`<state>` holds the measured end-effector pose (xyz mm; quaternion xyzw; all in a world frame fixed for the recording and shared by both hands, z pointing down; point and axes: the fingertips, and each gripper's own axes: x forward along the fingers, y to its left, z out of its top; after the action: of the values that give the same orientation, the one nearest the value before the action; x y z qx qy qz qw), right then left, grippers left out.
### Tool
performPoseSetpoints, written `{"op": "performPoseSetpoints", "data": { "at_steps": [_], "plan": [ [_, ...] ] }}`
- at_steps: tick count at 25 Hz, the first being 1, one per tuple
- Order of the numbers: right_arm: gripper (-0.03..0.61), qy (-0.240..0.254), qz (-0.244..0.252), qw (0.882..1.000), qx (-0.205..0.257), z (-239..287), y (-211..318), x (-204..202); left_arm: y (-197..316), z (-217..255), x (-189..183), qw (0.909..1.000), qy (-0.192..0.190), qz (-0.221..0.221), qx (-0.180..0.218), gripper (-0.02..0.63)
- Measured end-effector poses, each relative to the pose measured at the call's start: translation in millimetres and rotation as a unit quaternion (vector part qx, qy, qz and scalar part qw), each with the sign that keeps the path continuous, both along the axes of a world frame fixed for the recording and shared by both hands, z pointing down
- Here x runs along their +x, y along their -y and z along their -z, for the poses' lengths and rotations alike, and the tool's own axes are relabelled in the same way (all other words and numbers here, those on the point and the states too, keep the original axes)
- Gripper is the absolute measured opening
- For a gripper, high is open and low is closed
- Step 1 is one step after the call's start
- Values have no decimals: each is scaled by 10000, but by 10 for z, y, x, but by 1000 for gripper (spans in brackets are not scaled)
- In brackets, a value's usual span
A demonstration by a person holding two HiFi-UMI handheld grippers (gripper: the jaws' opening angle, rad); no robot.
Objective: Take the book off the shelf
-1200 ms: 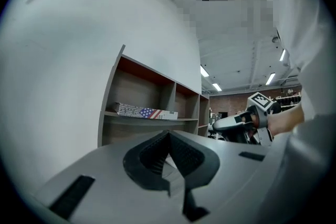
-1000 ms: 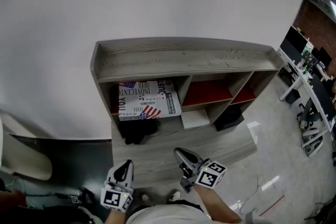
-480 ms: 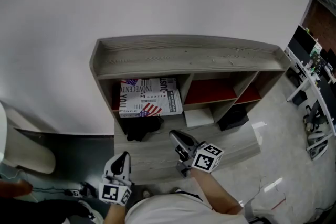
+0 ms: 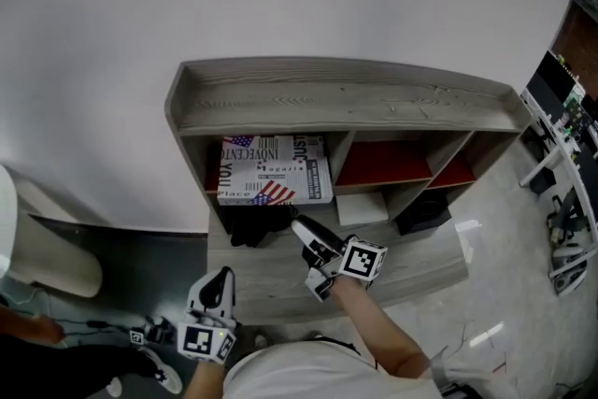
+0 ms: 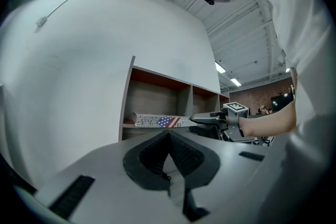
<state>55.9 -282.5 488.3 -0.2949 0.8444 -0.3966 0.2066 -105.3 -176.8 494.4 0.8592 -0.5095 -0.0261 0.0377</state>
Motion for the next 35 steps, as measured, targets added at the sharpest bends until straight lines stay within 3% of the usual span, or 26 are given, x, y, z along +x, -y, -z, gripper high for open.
{"op": "performPoseSetpoints", "data": {
  "at_steps": [10,17,21,25,35],
  "plan": [
    [267,347,-193,9978,-533,-154,393,32,-81,13,-227,9991,46,415,-45,17],
    [284,135,17,9994,-330,-86,521,-169,-119,34,-397,9977,56,675,-77,17],
    [319,43,-151,9978,-644,-203,603,-198,-105,21,-436,9973,50,724,-101,17],
    [327,401,-340,9944,-922,-244,716,-165,-65,0,-456,9971,55,745,-156,17],
    [333,1289,-541,9852,-992,-101,1057,-135,154,124,-473,9971,194,738,58,17]
  ]
}}
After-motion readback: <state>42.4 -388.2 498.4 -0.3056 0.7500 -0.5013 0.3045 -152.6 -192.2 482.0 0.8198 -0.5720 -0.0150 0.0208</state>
